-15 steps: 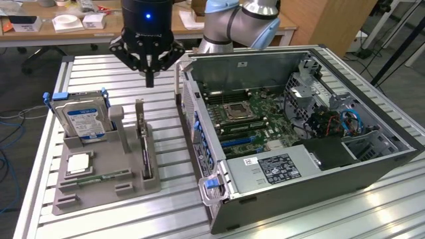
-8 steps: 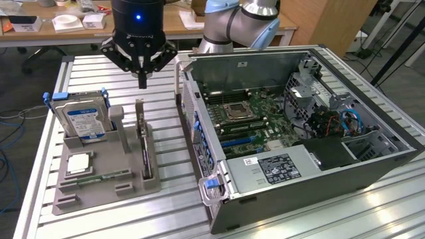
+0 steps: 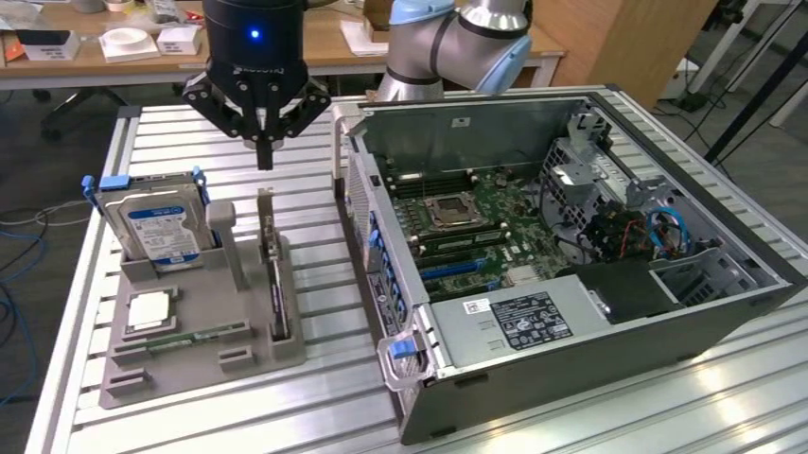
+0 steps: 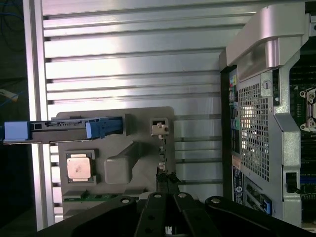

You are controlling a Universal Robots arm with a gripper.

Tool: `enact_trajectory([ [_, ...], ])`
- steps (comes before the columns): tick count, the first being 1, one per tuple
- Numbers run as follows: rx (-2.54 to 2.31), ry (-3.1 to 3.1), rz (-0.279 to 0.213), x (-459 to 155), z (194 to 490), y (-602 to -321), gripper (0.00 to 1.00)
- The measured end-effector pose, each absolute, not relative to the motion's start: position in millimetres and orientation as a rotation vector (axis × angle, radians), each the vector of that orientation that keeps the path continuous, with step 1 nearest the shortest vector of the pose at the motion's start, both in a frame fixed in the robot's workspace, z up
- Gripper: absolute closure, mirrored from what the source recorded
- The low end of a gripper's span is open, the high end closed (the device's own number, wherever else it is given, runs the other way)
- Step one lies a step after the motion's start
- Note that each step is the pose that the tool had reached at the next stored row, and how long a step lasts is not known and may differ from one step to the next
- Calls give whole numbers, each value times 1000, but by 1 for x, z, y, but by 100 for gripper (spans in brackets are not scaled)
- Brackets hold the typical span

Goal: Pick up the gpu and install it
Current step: 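Pick up the gpu and move the gpu toward the slot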

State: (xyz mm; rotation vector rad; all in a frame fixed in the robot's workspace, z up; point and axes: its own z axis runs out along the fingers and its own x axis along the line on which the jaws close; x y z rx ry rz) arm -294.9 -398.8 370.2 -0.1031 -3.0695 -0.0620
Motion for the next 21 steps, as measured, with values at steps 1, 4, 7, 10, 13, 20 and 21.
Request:
enact_trajectory([
  [1,-103,-3070,-62,-295,370,-399,89],
  [4,-103,-3070,-62,-295,370,-399,89],
  [7,-103,-3070,-62,-295,370,-399,89],
  [10,-103,-3070,-62,-295,370,-399,89],
  [13,-103,-3070,-62,-295,370,-399,83],
  [20,-103,-3070,-62,-295,370,-399,76],
  [21,-103,-3070,-62,-295,370,-399,75],
])
